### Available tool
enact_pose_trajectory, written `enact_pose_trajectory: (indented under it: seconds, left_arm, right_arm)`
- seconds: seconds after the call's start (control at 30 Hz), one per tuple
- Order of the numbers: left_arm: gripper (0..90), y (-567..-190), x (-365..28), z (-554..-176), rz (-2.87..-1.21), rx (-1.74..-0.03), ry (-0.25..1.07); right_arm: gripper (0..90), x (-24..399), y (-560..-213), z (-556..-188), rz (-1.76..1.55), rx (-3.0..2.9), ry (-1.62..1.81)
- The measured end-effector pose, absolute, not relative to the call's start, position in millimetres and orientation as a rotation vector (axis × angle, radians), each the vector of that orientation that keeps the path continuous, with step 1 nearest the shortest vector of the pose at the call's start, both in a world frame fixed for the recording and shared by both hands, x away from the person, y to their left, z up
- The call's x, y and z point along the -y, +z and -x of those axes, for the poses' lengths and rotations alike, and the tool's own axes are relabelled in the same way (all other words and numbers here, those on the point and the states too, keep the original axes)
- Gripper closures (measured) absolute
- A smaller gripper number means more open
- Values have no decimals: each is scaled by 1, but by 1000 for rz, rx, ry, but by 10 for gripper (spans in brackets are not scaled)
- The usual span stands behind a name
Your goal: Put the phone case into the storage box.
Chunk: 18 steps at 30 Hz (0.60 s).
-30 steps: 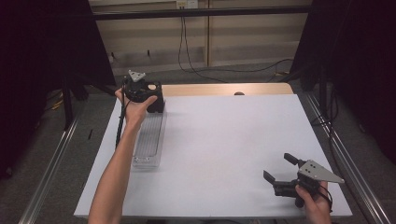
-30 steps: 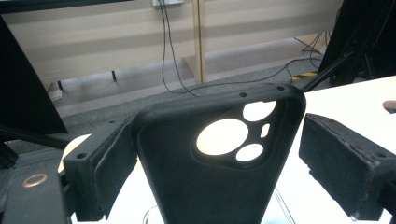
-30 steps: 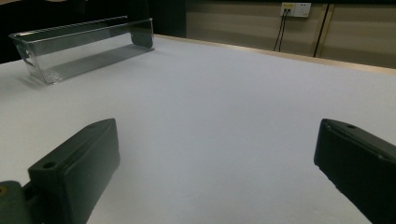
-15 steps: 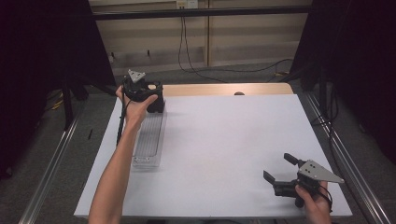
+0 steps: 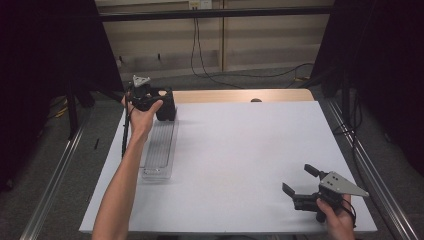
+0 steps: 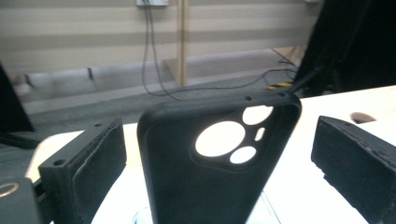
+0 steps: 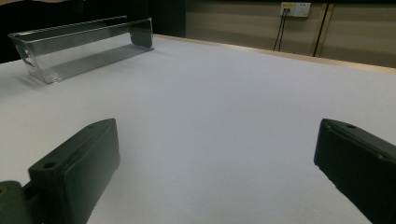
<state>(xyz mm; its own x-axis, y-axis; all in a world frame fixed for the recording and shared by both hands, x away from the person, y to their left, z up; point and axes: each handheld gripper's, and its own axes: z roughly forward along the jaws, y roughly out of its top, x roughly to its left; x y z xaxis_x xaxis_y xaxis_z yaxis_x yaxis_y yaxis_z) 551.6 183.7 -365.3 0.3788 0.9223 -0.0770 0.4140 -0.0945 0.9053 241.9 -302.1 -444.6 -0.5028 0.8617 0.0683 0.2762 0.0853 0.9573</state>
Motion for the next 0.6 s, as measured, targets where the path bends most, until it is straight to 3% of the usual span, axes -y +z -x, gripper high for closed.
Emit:
enact_pose_trajectory:
  seconds: [0.6]
  left_arm:
    - [34, -366, -192, -532, -1648, -1148, 667]
  right_arm:
    - [0, 302, -445, -243, -1117, -1835, 1430]
